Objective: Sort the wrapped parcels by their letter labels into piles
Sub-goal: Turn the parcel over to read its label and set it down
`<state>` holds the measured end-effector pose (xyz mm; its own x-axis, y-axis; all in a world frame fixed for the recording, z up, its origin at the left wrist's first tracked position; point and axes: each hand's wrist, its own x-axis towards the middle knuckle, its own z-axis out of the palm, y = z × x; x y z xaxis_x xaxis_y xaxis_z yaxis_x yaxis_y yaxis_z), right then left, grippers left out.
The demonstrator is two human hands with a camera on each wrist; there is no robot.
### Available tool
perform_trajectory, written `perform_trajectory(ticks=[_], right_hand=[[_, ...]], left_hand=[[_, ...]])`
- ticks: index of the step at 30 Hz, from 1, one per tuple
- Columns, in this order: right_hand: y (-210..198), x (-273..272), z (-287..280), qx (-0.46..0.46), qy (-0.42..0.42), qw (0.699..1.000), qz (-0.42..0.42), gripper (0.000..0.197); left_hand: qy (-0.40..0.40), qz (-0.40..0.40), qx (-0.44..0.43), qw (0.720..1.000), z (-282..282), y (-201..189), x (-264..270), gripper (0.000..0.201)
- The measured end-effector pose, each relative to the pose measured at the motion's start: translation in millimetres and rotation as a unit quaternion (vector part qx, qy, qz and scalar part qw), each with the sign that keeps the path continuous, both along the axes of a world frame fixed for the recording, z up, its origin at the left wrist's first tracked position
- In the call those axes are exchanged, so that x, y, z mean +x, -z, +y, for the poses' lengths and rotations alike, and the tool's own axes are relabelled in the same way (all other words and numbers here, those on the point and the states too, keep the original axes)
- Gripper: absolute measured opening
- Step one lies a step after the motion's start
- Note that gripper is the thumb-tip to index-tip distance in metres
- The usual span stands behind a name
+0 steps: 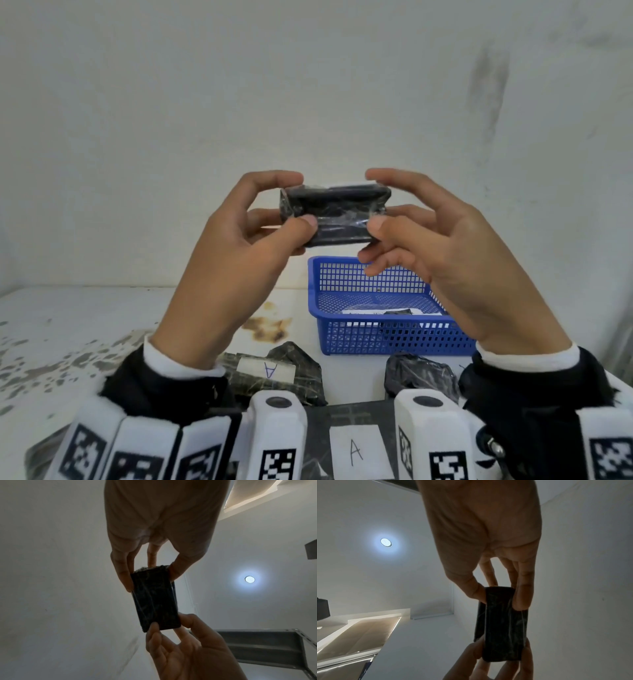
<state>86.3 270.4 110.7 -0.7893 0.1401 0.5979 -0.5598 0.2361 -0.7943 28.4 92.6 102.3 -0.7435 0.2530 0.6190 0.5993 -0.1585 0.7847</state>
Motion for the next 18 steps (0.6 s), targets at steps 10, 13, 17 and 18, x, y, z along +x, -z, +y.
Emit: perform_trajectory(ticks=[10,13,17,18], right_hand=[[0.3,2.8,-1.7,0.055,0.032,0.998,0.005,0.029],[0.9,2.4,-0.6,0.063,0.051,0.997,0.008,0.026],[0.3,3.1,-0.8,0.055,0.037,0.998,0.016,0.027],[-0.2,3.4,-0.8,0.051,0.025,0.998,0.014,0.028]], left_hand=[[-0.027,0.014,-0.016,0.999,1.2,0.4,1.7,0.031],[-0.027,0.012,-0.026,0.999,3.4,-0.1,3.2,0.043],[-0.042,0.010,-0.017,0.999,5.7,-0.2,3.9,0.055],[-0.047,0.011,-0.017,0.999,5.5,-0.2,4.0,0.053]])
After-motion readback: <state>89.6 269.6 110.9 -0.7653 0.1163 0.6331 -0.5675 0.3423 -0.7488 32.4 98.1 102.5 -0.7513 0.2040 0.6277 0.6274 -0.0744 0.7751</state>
